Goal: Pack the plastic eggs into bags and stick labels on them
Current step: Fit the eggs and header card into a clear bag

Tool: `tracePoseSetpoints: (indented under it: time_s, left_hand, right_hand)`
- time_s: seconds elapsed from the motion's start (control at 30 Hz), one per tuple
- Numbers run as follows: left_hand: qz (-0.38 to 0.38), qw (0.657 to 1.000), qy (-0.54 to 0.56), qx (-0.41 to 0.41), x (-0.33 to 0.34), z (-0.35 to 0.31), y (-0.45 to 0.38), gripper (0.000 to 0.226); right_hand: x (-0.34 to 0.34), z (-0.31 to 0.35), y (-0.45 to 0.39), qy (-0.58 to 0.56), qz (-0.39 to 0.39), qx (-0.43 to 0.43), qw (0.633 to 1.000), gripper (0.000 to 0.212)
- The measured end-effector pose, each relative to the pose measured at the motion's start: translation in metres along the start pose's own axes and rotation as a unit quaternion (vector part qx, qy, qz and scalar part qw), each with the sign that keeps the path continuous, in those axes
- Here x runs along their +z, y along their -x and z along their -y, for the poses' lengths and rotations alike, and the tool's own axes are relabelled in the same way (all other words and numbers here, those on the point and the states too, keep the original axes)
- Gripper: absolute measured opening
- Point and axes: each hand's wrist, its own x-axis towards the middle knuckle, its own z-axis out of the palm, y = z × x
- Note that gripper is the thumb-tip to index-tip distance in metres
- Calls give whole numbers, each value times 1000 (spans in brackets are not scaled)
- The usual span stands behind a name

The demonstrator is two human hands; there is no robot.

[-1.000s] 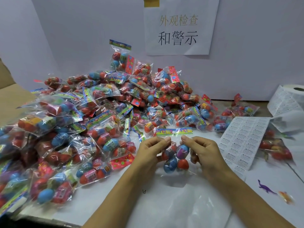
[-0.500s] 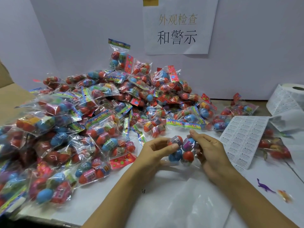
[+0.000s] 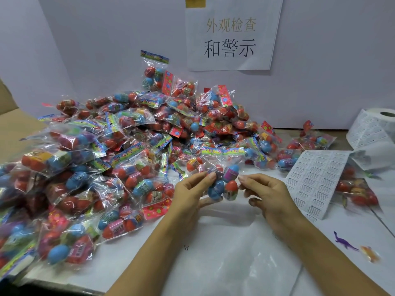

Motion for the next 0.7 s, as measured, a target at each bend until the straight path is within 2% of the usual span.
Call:
tracePoseSetpoints:
  time_s: [0.17, 0.3, 0.4, 0.5, 0.63, 0.7]
  left_hand:
    - [-14, 1000, 11, 14, 2, 1, 1, 24]
    - [-29, 999, 37, 20, 1, -1, -1, 25]
    - [-10, 998, 59, 15, 1, 0, -1, 45]
    - [6, 1000, 20, 16, 0, 5, -1, 68]
    - [6, 1000, 17, 8, -2, 4, -2, 86]
    - [12, 1000, 15, 7, -2, 3, -1, 90]
  right_hand:
    - [3, 2, 2, 39, 13, -1, 999, 41]
    - [6, 1, 8, 110, 47, -34, 992, 42]
    - [8, -3, 8, 112, 40, -47, 992, 25]
    - [7, -6, 5, 86, 27, -61, 994, 17]
    - [6, -6, 4, 73, 23, -64, 995, 22]
    - [8, -6, 5, 73, 19, -63, 995, 42]
